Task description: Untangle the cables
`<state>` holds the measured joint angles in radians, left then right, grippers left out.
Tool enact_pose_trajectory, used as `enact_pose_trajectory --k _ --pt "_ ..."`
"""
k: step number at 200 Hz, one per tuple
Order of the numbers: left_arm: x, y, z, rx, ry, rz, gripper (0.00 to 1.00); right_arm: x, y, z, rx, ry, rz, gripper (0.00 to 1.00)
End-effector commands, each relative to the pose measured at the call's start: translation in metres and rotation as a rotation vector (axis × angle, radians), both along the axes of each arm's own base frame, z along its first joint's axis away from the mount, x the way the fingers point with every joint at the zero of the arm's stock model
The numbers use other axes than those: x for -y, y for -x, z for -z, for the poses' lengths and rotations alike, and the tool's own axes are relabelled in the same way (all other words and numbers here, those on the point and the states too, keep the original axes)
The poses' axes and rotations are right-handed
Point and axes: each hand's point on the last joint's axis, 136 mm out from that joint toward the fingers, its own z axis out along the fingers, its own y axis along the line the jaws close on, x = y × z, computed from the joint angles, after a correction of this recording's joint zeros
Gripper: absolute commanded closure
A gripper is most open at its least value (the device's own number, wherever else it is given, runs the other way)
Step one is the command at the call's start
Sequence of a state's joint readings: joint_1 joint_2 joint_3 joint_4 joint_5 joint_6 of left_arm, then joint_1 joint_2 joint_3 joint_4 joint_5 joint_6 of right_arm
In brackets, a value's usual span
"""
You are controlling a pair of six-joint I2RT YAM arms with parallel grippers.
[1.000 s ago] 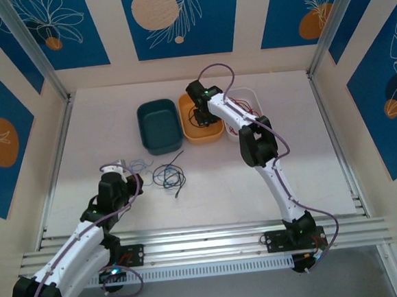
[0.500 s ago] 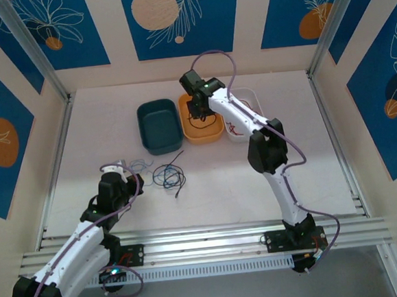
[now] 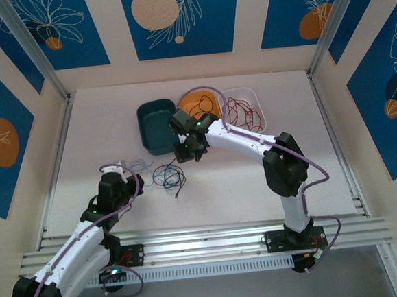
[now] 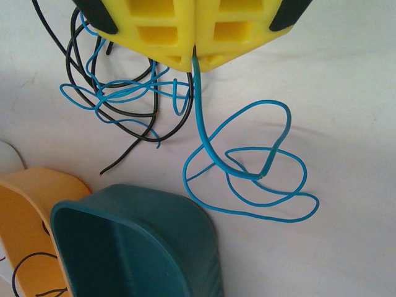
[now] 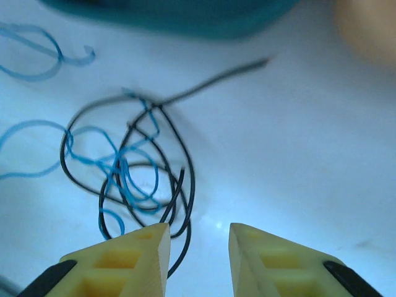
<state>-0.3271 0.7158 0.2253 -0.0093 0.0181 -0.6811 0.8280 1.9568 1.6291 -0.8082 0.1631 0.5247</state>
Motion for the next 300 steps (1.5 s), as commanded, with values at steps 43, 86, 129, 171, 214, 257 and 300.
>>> enact_pose_trajectory --k 43,86,129,171,214,257,300 --pt "-0.003 -0.002 -0.001 -0.001 0.023 -0.028 1.00 -0.021 0.020 0.039 -0.201 -0.098 0.038 0.71" --pt "-0.003 -0.001 -0.001 -0.002 0.021 -0.026 1.00 -0.015 0.019 0.056 -0.218 -0.058 0.058 0.73" --pt "-0.003 -0.001 0.000 -0.001 0.024 -0.026 1.00 -0.006 0.018 0.071 -0.236 -0.027 0.076 0.75" --pt "-0.003 -0.001 0.000 -0.001 0.026 -0.027 1.00 -0.009 0.020 0.081 -0.259 -0.038 0.080 0.78" --pt "-0.003 0.000 0.001 -0.006 0.024 -0.027 1.00 -0.019 0.020 0.075 -0.264 -0.088 0.070 0.80" --pt "-0.003 0.000 0.001 -0.006 0.027 -0.028 1.00 -0.018 0.018 0.075 -0.257 -0.083 0.069 0.91" --pt "-0.007 0.001 0.002 -0.014 0.013 -0.045 1.00 0.006 0.004 0.046 -0.129 -0.016 0.091 1.00"
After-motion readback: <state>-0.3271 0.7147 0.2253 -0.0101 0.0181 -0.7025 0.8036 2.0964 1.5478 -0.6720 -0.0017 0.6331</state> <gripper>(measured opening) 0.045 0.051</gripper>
